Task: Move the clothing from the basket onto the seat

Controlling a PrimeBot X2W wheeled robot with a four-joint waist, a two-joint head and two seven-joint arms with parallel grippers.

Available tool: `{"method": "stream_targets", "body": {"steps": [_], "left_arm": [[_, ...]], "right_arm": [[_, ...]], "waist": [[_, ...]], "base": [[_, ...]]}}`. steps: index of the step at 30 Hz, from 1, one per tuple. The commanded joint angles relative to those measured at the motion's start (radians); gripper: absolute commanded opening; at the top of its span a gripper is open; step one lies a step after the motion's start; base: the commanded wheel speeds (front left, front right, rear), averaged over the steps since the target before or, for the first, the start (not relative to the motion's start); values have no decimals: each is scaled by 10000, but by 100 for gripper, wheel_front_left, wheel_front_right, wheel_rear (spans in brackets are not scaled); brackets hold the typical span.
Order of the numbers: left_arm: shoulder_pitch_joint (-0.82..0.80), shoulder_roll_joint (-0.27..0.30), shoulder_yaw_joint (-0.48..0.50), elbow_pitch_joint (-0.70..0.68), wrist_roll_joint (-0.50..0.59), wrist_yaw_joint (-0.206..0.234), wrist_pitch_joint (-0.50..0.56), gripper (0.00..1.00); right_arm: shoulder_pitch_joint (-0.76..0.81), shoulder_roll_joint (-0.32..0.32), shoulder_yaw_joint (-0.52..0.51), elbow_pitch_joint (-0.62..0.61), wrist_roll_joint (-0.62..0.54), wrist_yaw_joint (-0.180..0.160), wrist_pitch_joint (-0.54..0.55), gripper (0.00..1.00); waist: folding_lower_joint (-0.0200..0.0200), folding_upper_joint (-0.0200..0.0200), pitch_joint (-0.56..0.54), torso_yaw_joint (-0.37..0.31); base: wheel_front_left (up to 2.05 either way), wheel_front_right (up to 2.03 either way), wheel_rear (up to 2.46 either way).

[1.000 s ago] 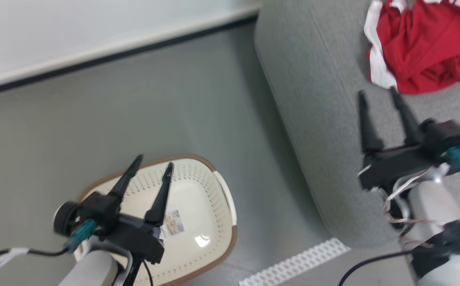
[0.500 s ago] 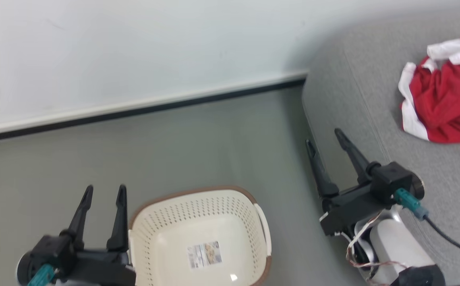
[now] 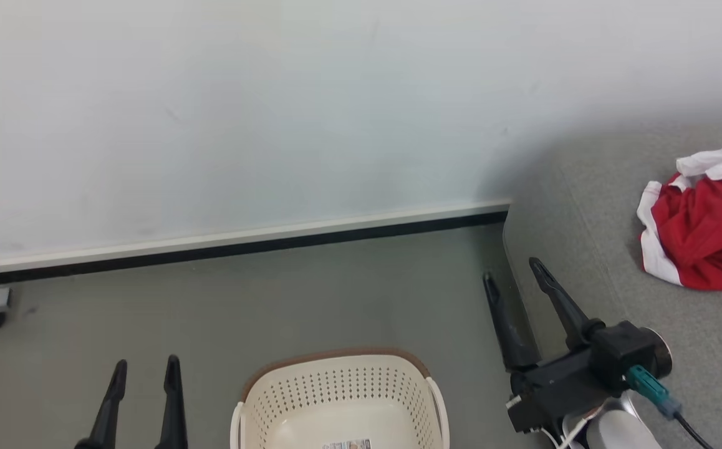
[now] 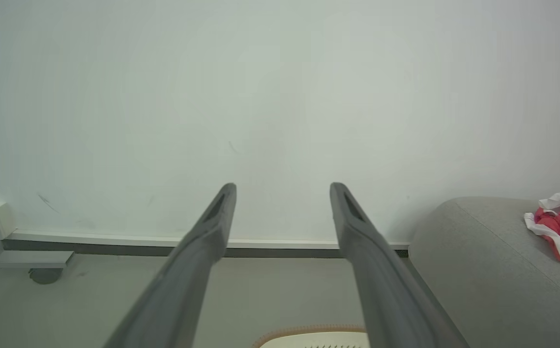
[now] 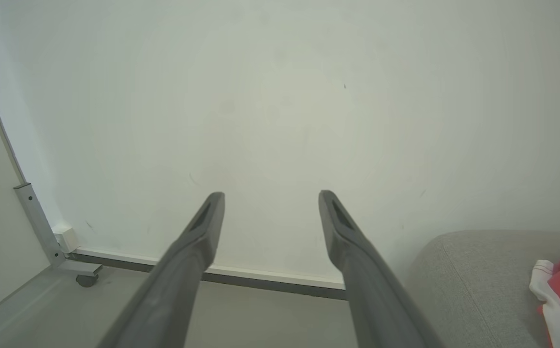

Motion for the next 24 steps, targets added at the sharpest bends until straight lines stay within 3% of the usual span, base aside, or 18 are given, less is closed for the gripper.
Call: {"method": "stream_targets", "body": {"steps": [1, 9, 24], "left_arm": [[241, -50, 78, -50, 113, -84, -42, 100], [1241, -297, 124, 36, 660, -755, -42, 100], [1462, -515, 650, 362, 1325, -1158, -44, 100]], "right_arm": [[250, -28, -36, -80, -63, -6, 2, 100], [1348, -186, -376, -461, -122, -6, 2, 100], [2352, -120, -618, -412, -265, -6, 1, 100]], "waist": [[2, 1, -293, 111], [2, 1, -670, -131], [2, 1, -872, -265]], "base": [[0, 0, 0], [0, 0, 0], [0, 0, 0]]}}
